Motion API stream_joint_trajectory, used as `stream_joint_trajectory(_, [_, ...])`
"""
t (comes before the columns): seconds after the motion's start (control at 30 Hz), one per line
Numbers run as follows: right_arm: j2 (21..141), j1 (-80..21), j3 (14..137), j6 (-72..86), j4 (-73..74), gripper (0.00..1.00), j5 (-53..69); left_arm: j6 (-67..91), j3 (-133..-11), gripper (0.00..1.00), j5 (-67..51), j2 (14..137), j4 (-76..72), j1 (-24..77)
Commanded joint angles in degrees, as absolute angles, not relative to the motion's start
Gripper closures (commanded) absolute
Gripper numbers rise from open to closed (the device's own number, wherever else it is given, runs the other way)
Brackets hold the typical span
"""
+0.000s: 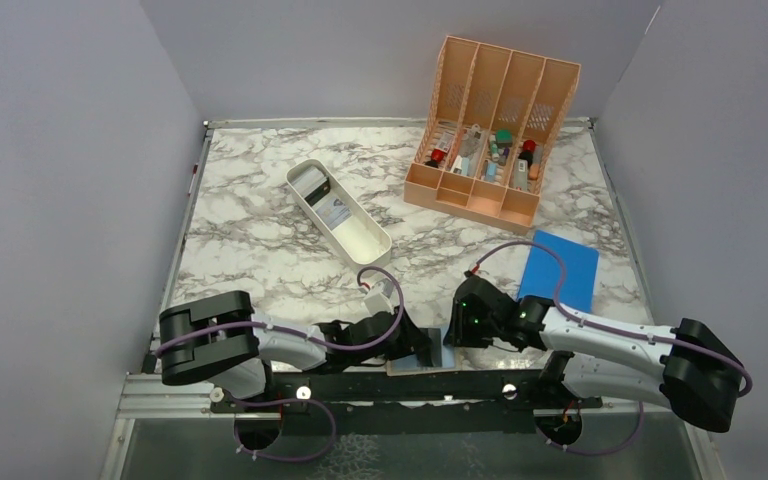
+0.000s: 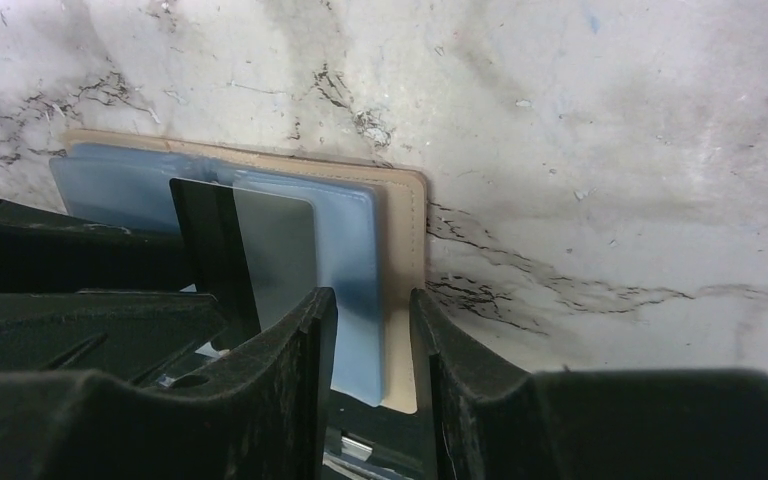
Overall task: Put the credit cards into the card holder
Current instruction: Insert the credit card into the card holder.
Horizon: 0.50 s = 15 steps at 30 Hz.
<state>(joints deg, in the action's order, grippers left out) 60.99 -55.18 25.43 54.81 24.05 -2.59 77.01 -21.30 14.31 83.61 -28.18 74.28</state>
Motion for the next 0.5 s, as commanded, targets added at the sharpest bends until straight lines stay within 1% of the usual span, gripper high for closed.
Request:
stream_joint_trajectory(0.0, [59.9,-55.6,25.7,56.0,24.5,0.63,-3.9,75.7,-22.4,0.6,15.6,82.3,-24.7,74.7])
stream_joint_trajectory(0.03, [59.8,-55.6,25.9,56.0,24.9,0.63,-4.3,75.6,-22.6,0.6,15.9,82.0,-24.0,74.7])
stream_joint_trajectory(0.17, [59.4,-55.6,26.2,56.0,26.0,0.63,-5.3,74.8,-23.1,0.68,17.1,80.7,-21.7,74.7])
stream_joint_trajectory(0.33, [58.4,-55.6,26.3,56.0,25.4,0.64,-3.6,73.7,-24.4,0.74,17.2,80.4,-19.8,74.7])
stream_joint_trajectory(0.4, [58.0,-55.6,26.0,56.3,25.3,0.64,-3.2,73.1,-25.3,0.73,16.9,80.7,-18.8,74.8])
stream_joint_trajectory(0.47, [57.6,-55.6,25.8,56.4,25.0,0.65,-2.8,72.7,-26.5,0.67,16.9,81.3,-17.1,74.8])
